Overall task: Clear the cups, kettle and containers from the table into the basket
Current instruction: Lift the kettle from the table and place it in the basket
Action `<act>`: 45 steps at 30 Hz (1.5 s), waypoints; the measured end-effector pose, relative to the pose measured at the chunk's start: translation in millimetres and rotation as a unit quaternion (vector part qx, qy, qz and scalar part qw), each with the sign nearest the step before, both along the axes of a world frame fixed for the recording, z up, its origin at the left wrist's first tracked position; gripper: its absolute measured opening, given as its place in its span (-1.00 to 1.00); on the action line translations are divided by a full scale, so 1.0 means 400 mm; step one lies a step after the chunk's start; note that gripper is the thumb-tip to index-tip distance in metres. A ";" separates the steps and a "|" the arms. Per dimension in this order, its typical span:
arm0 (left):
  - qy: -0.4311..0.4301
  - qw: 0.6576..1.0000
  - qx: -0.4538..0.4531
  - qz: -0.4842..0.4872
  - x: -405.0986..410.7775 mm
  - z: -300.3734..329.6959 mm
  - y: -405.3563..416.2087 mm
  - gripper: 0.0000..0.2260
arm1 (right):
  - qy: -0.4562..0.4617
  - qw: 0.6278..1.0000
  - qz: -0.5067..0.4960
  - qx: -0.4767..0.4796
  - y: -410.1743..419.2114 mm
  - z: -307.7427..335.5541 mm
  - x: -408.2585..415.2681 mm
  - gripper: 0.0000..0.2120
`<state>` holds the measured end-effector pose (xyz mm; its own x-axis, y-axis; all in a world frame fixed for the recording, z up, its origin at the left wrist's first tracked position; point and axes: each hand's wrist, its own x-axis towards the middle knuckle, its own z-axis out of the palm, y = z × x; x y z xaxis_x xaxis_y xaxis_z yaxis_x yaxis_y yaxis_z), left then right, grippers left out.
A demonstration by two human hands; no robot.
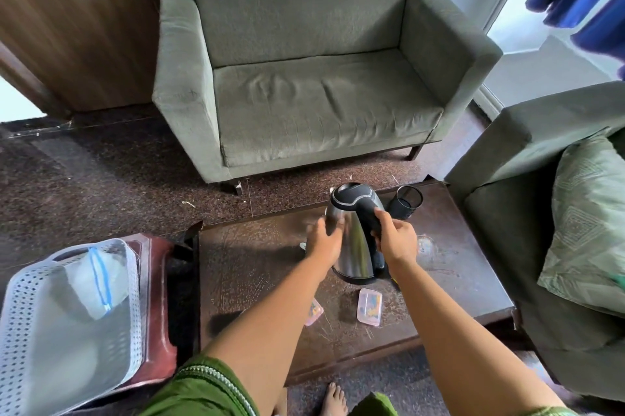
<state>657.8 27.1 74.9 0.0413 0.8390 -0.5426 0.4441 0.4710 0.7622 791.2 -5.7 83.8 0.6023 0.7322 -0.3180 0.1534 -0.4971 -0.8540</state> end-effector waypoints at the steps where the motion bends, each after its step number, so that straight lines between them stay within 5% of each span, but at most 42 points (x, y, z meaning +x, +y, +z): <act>1: 0.002 1.000 0.003 0.014 -0.014 0.005 -0.004 -0.50 | 0.004 1.000 0.008 0.012 -0.007 0.009 -0.011 -0.45; 14: -0.066 0.983 -0.007 0.173 -0.275 0.112 -0.102 -0.18 | 0.069 0.984 0.132 0.095 -0.030 0.102 -0.252 -0.40; 18: -0.114 0.968 -0.013 0.225 -0.396 0.121 -0.132 0.04 | 0.082 0.973 0.191 0.105 -0.028 0.137 -0.377 -0.41; 33: -0.206 0.872 -0.033 0.442 -1.020 0.137 -0.353 0.05 | 0.110 0.891 0.436 0.063 -0.113 0.139 -0.998 -0.41; 36: -0.225 0.847 -0.060 0.477 -1.127 0.138 -0.387 0.05 | 0.110 0.857 0.503 0.020 -0.120 0.129 -1.100 -0.58; 41: -0.233 0.819 -0.024 0.524 -1.259 0.098 -0.425 -0.09 | 0.074 0.782 0.619 -0.018 -0.114 0.077 -1.225 -0.78; 45: -0.203 0.802 0.022 0.561 -1.309 0.058 -0.432 -0.28 | 0.050 0.772 0.631 -0.059 -0.088 0.020 -1.284 -0.71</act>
